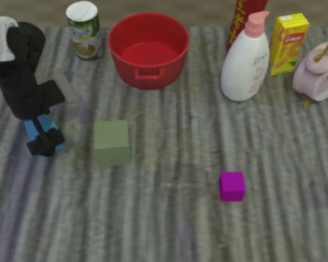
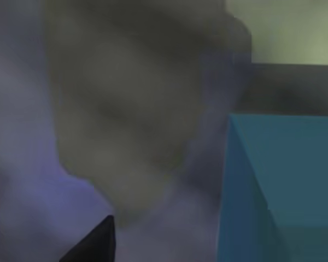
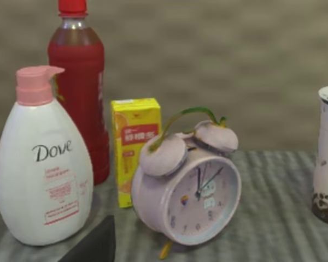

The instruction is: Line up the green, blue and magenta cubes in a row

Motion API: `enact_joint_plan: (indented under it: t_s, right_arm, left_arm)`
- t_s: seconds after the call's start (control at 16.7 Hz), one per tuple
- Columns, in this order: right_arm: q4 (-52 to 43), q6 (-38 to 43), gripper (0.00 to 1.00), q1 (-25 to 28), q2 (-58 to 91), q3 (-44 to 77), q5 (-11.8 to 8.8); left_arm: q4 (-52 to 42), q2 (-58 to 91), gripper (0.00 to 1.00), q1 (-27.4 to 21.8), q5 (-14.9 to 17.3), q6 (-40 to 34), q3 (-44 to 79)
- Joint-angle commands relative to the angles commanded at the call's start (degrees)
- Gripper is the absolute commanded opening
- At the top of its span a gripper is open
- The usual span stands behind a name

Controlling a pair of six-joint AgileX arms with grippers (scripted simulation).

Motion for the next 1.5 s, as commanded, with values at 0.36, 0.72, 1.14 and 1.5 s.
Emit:
enact_joint_plan:
  t_s: [0.36,0.72,1.14,1.5]
  right_arm:
    - [0.00,0.00,1.00,0.00,0.00,0.00,0.00]
    - [0.00,0.00,1.00,0.00,0.00,0.00,0.00]
    - [0.00,0.00,1.00,0.00,0.00,0.00,0.00]
    - [0.00,0.00,1.00,0.00,0.00,0.00,0.00]
  left_arm:
    - [1.75,0.93,0.92,0.00,0.01,0.03,-1.17]
    - [1.75,0.93,0.47,0.00,0.01,0.03,-1.17]
    - [1.75,0.93,0.00,0.00,0.01,0.03,-1.17]
    - [1.75,0.93,0.00,0.00,0.01,0.03,-1.17]
